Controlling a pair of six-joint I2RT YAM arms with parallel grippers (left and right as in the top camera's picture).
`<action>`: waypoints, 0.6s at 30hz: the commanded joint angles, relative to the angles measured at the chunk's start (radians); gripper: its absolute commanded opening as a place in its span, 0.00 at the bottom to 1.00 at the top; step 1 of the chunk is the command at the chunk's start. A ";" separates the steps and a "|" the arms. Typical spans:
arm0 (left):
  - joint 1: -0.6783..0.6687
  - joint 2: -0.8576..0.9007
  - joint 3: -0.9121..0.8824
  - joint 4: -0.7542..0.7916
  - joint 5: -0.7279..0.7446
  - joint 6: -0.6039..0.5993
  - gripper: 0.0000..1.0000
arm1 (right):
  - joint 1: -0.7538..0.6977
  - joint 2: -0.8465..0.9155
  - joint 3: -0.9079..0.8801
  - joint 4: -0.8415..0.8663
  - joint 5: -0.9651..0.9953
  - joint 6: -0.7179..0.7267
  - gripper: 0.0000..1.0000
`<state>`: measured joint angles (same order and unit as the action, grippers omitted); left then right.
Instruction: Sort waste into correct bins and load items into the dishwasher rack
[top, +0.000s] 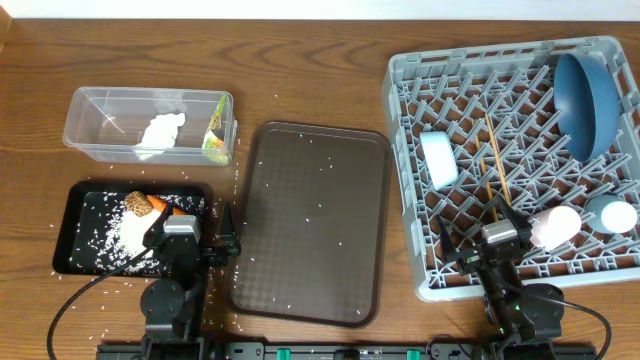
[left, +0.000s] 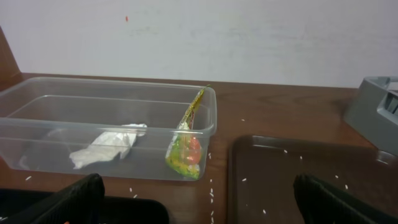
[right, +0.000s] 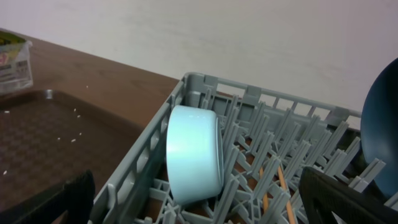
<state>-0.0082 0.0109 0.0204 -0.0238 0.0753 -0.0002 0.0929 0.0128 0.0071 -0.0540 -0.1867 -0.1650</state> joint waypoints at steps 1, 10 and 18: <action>0.000 -0.009 -0.016 -0.017 0.011 -0.005 0.98 | -0.020 0.000 -0.002 -0.003 -0.004 0.014 0.99; 0.000 -0.009 -0.016 -0.036 0.011 -0.005 0.98 | -0.020 0.000 -0.002 -0.003 -0.005 0.014 0.99; 0.000 -0.007 -0.016 -0.036 0.011 -0.005 0.98 | -0.020 0.000 -0.002 -0.003 -0.004 0.014 0.99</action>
<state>-0.0082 0.0105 0.0208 -0.0284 0.0750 -0.0002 0.0929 0.0128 0.0071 -0.0540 -0.1871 -0.1650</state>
